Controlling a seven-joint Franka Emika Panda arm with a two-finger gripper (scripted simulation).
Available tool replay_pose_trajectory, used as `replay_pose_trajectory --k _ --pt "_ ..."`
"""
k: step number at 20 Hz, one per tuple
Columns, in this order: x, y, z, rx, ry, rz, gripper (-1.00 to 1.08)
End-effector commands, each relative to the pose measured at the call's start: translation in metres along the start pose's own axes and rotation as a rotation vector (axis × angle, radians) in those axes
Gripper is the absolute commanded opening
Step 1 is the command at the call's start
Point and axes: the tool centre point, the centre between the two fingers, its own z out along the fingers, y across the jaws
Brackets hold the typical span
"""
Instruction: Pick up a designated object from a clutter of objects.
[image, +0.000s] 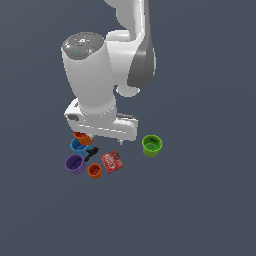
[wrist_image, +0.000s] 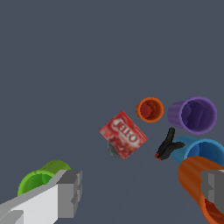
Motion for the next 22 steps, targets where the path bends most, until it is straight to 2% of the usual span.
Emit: replay_pose_trajectory --k 1,12,22 --pt "0.012 0.009 0.024 0.002 -0.001 0.048 1.0" --pt "0.045 0.049 0.117 -0.002 0.0 0.221 1.0" --pt "0.051 0.064 0.15 -0.008 0.0 0.279 1.0"
